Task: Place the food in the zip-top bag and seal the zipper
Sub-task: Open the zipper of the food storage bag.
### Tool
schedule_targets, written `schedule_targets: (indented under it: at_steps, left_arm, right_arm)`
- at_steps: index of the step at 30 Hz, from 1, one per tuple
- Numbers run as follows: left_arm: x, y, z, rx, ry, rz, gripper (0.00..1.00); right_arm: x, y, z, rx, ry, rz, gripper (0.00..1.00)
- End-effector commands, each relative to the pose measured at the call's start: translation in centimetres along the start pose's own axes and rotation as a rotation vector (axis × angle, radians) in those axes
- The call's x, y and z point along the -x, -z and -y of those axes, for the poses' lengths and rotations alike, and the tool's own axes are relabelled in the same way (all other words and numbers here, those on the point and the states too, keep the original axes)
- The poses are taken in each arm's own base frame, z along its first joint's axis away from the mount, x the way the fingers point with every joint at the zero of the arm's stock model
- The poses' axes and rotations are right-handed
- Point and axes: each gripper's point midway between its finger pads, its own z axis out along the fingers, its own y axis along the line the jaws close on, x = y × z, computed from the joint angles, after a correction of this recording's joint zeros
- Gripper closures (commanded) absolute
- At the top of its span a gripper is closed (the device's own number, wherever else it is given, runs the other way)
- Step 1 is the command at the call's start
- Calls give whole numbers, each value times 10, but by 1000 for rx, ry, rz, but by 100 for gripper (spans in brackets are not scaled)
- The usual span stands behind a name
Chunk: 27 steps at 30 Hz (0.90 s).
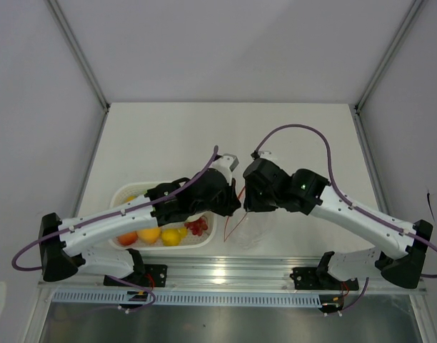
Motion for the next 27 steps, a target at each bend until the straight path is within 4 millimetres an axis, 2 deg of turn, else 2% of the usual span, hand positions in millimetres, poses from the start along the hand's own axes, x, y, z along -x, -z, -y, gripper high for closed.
schedule_targets:
  at_steps: [1,2,5,9,13,15,19,22,27]
  left_arm:
    - [22,13,3,14,70,86,99]
    - [22,13,2,15,75,90,99]
    - [22,16,-1,18,86,104,100]
    - [16,20,-13,49,88,115,99]
    - [1,21,-31,80,84,103,99]
    - [-3,21,-37,76,93,104,99]
    - [-16,12,-32,14,99,59,100]
    - [-16,3,-21,-29,83,41,99]
    - [-23,-11,-10,-80,73,-5,99]
  right_arm:
    - [-1,4,2,-12,-85,41,61]
    - [-3,2,4,-12,-88,41,74]
    - [-2,5,16,-55,-107,63,100]
    - [5,15,43,-133,-106,106,100]
    - [7,31,89,-286,-69,134,100]
    - [13,42,102,-321,-62,179,100]
    - [16,46,103,-286,-36,192,100]
    - [11,36,94,-248,7,152,100]
    - [3,23,92,-256,43,110,100]
